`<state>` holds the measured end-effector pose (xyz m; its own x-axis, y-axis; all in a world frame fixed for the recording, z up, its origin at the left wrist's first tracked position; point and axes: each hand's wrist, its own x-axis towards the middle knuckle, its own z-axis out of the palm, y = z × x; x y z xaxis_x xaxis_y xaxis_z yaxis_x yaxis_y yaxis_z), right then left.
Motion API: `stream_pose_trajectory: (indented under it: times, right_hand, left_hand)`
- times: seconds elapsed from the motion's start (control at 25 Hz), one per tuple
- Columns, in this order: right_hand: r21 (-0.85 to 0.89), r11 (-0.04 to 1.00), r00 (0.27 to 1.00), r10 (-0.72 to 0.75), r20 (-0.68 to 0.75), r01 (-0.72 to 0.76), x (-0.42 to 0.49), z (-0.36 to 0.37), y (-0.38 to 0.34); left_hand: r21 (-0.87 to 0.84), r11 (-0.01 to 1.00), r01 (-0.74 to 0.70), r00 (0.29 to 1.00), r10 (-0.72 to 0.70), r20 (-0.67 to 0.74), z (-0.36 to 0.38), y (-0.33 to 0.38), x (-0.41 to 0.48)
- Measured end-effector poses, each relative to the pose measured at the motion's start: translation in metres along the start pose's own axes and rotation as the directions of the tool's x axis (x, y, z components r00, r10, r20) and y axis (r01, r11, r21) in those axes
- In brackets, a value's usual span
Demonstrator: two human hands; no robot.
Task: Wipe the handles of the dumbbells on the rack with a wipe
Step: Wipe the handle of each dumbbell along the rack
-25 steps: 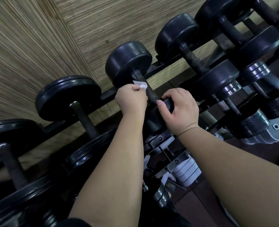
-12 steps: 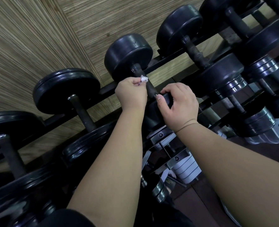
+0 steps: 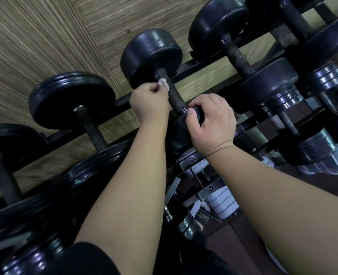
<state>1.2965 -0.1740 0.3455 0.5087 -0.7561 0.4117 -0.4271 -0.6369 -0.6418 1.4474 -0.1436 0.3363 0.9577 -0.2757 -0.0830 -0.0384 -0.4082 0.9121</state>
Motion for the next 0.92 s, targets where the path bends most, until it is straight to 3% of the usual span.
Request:
stream_pose_trajectory:
  times: [0.12,0.2,0.32,0.48,0.64,0.76,0.92]
  right_hand:
    - [0.018,1.0,1.0,-0.003,0.002,0.003,0.0,0.0,0.0]
    - [0.022,1.0,1.0,-0.004,-0.005,0.004,0.0,0.0,0.0]
    - [0.029,1.0,1.0,0.012,-0.002,-0.012,0.0,0.0,-0.001]
    - [0.031,0.999,0.999,0.039,0.022,-0.039,0.001,-0.001,-0.002]
    - [0.026,0.999,1.0,0.02,0.021,-0.021,0.0,0.0,-0.001]
    - [0.019,1.0,1.0,0.007,0.03,-0.008,0.001,-0.001,0.001]
    - [0.027,1.0,0.999,0.01,0.037,-0.011,0.001,-0.001,0.001]
  left_hand:
    - [-0.118,0.957,0.264,0.953,-0.241,0.181,-0.01,-0.012,-0.023]
    - [-0.195,0.911,0.363,0.921,-0.319,0.221,-0.013,-0.011,-0.025]
    - [-0.287,0.886,0.365,0.931,-0.338,0.14,-0.009,0.001,-0.007]
    - [-0.286,0.891,0.353,0.932,-0.362,0.023,-0.005,0.009,0.016]
    - [-0.137,0.941,0.31,0.948,-0.293,0.126,-0.008,0.003,-0.02]
    - [-0.115,0.942,0.315,0.94,-0.292,0.178,-0.013,-0.005,-0.038]
    - [-0.135,0.952,0.273,0.962,-0.271,0.036,-0.006,0.011,-0.003]
